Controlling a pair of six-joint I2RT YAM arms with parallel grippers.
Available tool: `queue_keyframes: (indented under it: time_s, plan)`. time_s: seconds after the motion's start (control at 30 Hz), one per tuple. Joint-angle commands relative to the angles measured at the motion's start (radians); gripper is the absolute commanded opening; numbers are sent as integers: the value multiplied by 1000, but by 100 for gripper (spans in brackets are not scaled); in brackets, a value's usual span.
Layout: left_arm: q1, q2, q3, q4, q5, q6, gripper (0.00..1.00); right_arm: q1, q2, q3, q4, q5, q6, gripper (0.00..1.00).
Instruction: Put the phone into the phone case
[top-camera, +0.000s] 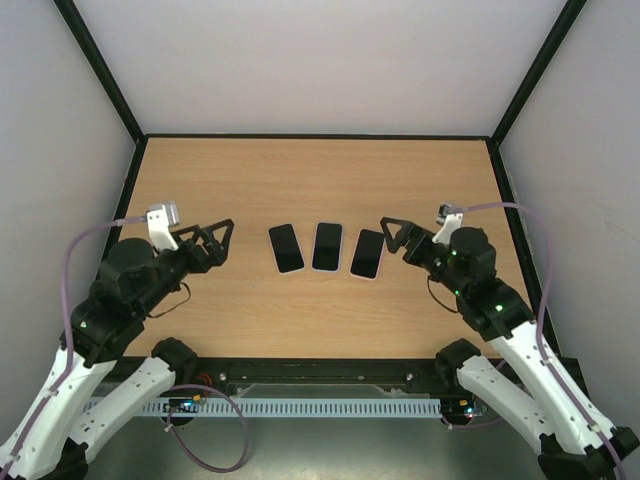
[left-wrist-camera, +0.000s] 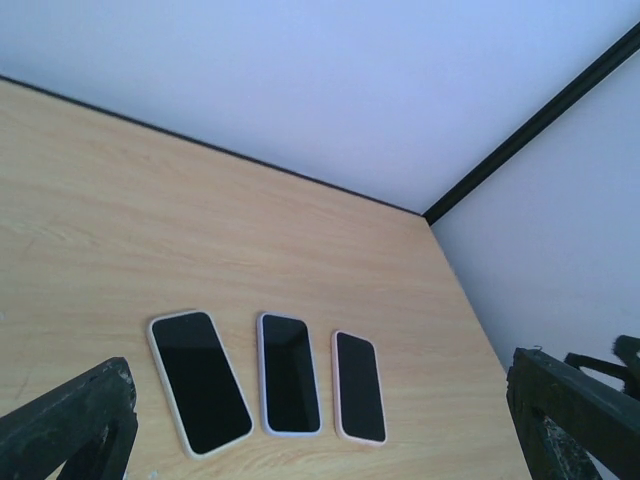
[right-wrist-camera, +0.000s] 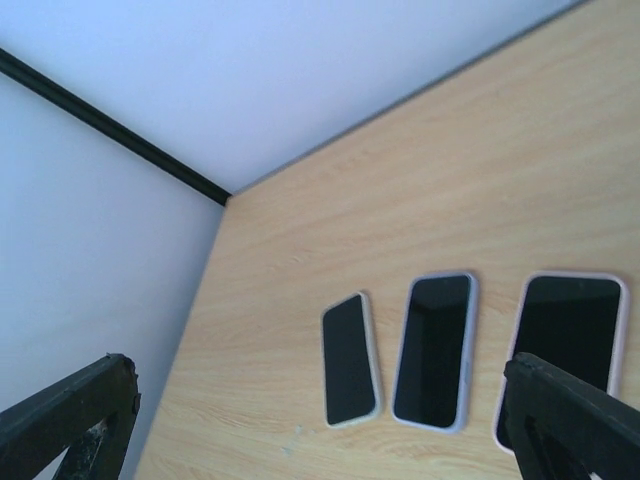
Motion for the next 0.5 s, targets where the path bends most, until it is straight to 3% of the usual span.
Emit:
queue_keyframes:
  time_s: [0.0,0.47]
  plan:
    - [7,-1,40,-63,-27,47,100,-3,-61,83,-89,11,-35,97]
    - [7,-23,-44,-20,41,16,100,-3,-120,8,-41,-26,12,98]
